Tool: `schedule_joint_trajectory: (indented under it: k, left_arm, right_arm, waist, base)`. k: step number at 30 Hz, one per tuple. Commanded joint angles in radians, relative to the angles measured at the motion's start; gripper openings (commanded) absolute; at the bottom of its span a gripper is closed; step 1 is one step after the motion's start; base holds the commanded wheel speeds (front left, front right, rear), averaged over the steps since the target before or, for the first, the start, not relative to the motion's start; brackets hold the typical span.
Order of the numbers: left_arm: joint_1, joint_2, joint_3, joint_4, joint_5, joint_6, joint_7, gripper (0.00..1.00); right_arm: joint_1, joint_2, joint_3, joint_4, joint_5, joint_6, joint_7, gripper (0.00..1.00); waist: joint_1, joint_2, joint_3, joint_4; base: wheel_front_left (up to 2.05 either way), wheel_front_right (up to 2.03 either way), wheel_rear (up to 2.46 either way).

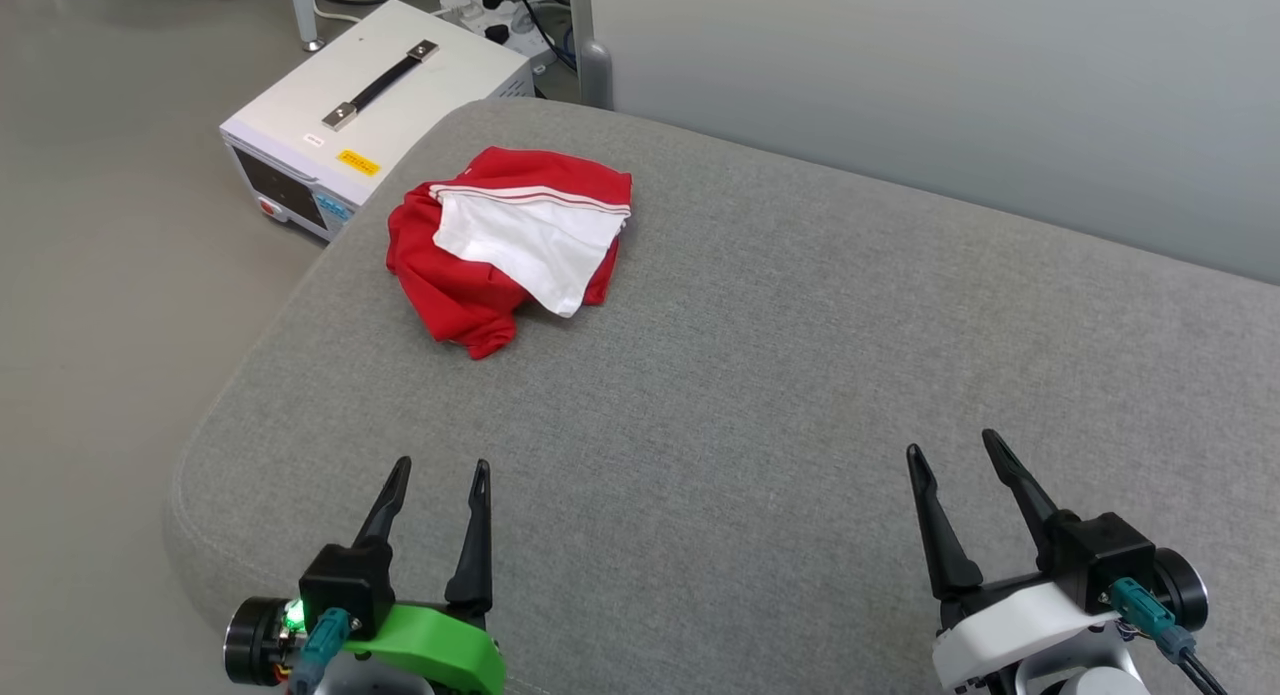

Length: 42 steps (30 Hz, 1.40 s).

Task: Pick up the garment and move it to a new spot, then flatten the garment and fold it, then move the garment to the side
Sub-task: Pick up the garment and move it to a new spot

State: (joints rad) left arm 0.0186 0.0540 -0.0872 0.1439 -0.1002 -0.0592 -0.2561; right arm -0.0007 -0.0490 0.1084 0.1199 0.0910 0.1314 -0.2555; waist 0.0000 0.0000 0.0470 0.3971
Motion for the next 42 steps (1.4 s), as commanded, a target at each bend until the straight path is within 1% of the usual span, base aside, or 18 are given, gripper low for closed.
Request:
schedule_joint_trajectory:
  k: [1,5,9,13,16,19,23,29,33,37,39,42]
  left_arm:
    - [-0.007,-0.004,0.004,0.006,-0.009,-0.008,-0.006,1.00]
    - [-0.050,0.008,0.005,0.046,-0.018,-0.039,-0.006,1.00]
    - [-0.158,0.056,-0.014,0.169,-0.030,-0.059,0.002,1.00]
    - [-0.322,0.116,-0.039,0.281,-0.056,-0.068,0.092,1.00]
    - [-0.452,0.165,-0.075,0.351,-0.099,-0.071,0.196,1.00]
    - [-0.576,0.230,-0.147,0.394,-0.166,-0.071,0.283,1.00]
    - [-0.720,0.323,-0.238,0.437,-0.303,-0.071,0.405,1.00]
    - [-0.869,0.451,-0.364,0.483,-0.453,-0.071,0.529,1.00]
    - [-0.936,0.508,-0.431,0.510,-0.549,-0.071,0.601,1.00]
    - [-0.980,0.551,-0.495,0.525,-0.632,-0.071,0.649,1.00]
    - [-0.994,0.566,-0.522,0.538,-0.668,-0.071,0.675,1.00]
    - [-0.998,0.574,-0.557,0.565,-0.721,-0.071,0.724,1.00]
  right_arm:
    - [-0.002,-0.001,-0.003,-0.004,-0.006,-0.001,-0.006,1.00]
    - [-0.014,-0.001,-0.007,-0.011,-0.024,-0.001,-0.006,1.00]
    - [-0.035,-0.001,-0.016,-0.017,-0.053,-0.001,-0.006,1.00]
    - [-0.064,-0.008,-0.007,-0.027,-0.073,-0.001,-0.006,1.00]
    - [-0.088,-0.019,0.006,-0.040,-0.082,-0.001,-0.006,1.00]
    - [-0.116,-0.033,0.014,-0.056,-0.088,-0.001,-0.006,1.00]
    - [-0.155,-0.048,0.022,-0.081,-0.092,-0.001,-0.006,1.00]
    - [-0.190,-0.044,0.007,-0.108,-0.111,-0.001,-0.006,1.00]
    - [-0.205,-0.036,0.003,-0.117,-0.117,-0.001,-0.006,1.00]
    - [-0.214,-0.033,0.011,-0.120,-0.120,-0.001,-0.006,1.00]
    - [-0.219,-0.033,0.013,-0.121,-0.120,-0.001,-0.006,1.00]
    - [-0.222,-0.032,0.011,-0.123,-0.121,-0.001,-0.006,1.00]
  waist:
    - [0.0000,0.0000,0.014,-0.008]
    - [0.0000,0.0000,0.051,-0.018]
    - [0.0000,0.0000,0.108,-0.037]
    - [0.0000,0.0000,0.176,-0.066]
    - [0.0000,0.0000,0.234,-0.094]
    - [0.0000,0.0000,0.291,-0.122]
    - [0.0000,0.0000,0.364,-0.164]
    - [0.0000,0.0000,0.444,-0.217]
    - [0.0000,0.0000,0.480,-0.244]
    - [0.0000,0.0000,0.505,-0.266]
    - [0.0000,0.0000,0.514,-0.274]
    - [0.0000,0.0000,0.520,-0.282]
  base:
    - [0.00,0.00,0.00]
    - [0.00,0.00,0.00]
    - [0.00,0.00,0.00]
    - [0.00,0.00,0.00]
    - [0.00,0.00,0.00]
    - [0.00,0.00,0.00]
    - [0.00,0.00,0.00]
    - [0.00,0.00,0.00]
    - [0.00,0.00,0.00]
    - [0.00,0.00,0.00]
    - [0.00,0.00,0.00]
    - [0.00,0.00,0.00]
